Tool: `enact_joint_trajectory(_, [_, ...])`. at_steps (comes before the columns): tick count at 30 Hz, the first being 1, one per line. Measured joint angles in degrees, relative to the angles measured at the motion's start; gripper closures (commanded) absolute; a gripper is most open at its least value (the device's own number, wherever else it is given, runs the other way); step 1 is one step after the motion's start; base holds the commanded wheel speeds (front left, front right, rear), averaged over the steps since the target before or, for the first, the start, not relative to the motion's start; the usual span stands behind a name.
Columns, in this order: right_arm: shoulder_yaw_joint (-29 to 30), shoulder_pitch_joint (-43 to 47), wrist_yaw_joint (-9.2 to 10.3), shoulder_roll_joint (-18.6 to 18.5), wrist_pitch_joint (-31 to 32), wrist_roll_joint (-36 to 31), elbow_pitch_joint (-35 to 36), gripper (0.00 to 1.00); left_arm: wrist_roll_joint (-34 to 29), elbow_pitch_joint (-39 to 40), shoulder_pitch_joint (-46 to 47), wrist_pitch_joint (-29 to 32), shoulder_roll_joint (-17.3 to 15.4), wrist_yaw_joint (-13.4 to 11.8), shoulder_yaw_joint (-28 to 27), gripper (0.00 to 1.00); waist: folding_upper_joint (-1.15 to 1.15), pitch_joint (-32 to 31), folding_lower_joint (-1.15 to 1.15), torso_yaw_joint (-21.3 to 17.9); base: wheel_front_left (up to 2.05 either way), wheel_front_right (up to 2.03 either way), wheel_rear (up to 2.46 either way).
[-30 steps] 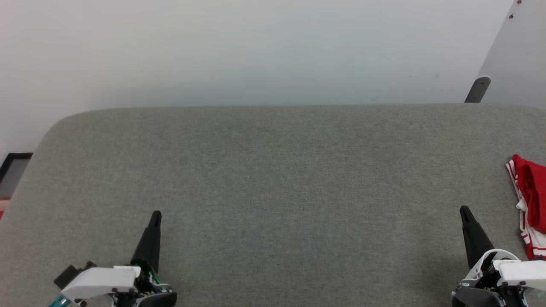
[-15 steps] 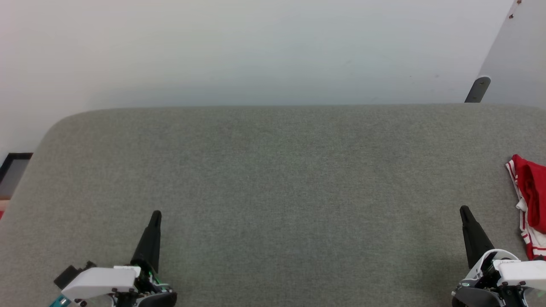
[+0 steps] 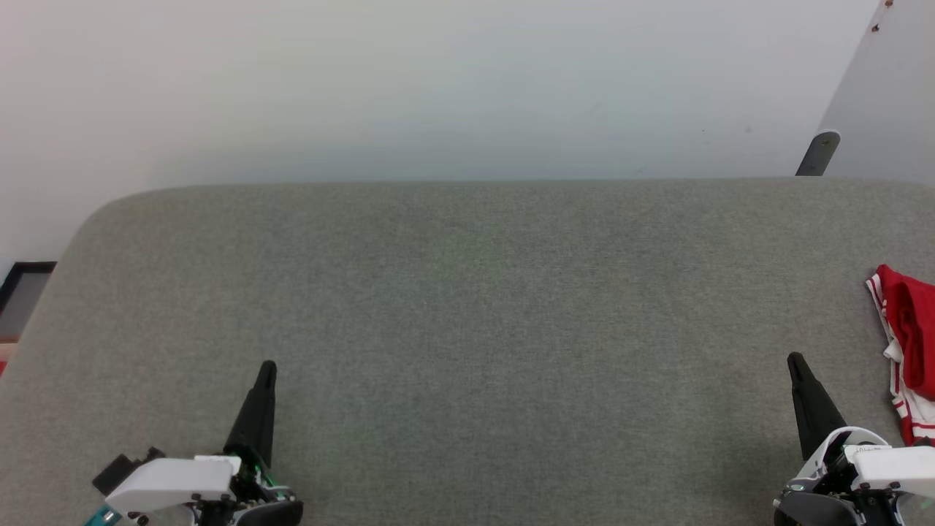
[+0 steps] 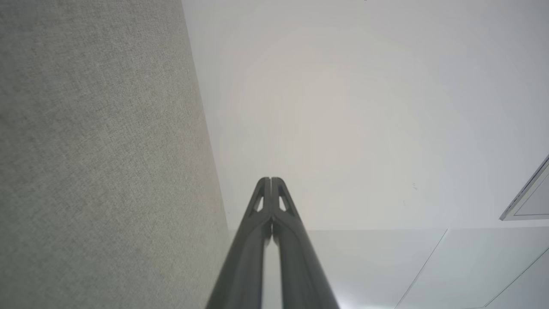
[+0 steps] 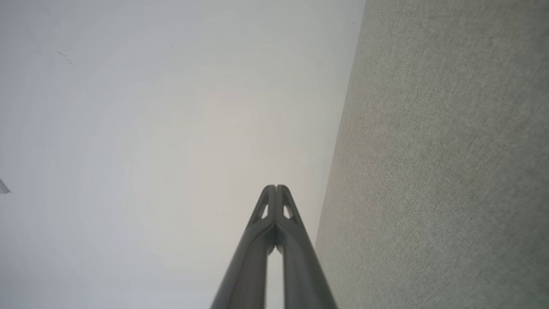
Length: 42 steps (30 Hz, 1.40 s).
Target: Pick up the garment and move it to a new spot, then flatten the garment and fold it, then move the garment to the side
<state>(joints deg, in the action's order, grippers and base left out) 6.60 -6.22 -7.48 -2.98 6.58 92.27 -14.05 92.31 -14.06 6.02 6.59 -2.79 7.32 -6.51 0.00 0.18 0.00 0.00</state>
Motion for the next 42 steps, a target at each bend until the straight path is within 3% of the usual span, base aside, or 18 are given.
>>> enact_joint_trajectory(42, [-0.01, 0.00, 0.00, 0.01, 0.00, 0.00, 0.00, 1.00, 0.00, 0.00, 0.00, 0.00, 0.00, 0.00, 0.01, 1.00, 0.00, 0.00, 0.00, 0.00, 0.00, 0.00, 0.00])
